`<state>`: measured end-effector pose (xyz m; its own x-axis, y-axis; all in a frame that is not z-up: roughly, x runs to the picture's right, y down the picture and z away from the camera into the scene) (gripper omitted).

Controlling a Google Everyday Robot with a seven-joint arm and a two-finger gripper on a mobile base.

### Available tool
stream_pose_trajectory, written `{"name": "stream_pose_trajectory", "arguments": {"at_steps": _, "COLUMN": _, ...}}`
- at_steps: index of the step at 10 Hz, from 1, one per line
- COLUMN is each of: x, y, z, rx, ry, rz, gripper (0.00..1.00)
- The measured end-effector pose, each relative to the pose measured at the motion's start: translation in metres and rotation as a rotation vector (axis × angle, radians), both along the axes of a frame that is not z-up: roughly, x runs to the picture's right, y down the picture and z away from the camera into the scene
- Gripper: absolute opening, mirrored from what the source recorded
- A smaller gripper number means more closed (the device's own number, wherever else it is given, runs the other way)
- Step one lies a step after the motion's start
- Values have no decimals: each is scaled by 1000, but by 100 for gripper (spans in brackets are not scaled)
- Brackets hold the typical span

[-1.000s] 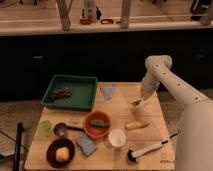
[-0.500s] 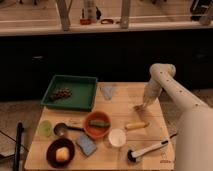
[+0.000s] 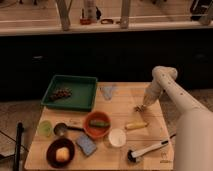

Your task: Place fork in table surface

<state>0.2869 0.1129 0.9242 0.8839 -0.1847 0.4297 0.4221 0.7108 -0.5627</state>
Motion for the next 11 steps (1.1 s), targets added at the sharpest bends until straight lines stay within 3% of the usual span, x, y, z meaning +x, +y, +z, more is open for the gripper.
{"name": "stream_pose_trajectory", "arguments": {"at_steps": 4, "x": 0, "y": 2, "z": -3, "rx": -5, "ry": -9, "rz": 2, "gripper": 76}}
{"name": "stream_pose_trajectory", "arguments": {"at_steps": 11, "x": 0, "y": -3, "z": -14, "rx": 10, "ry": -10, "rz": -10, "gripper": 80}}
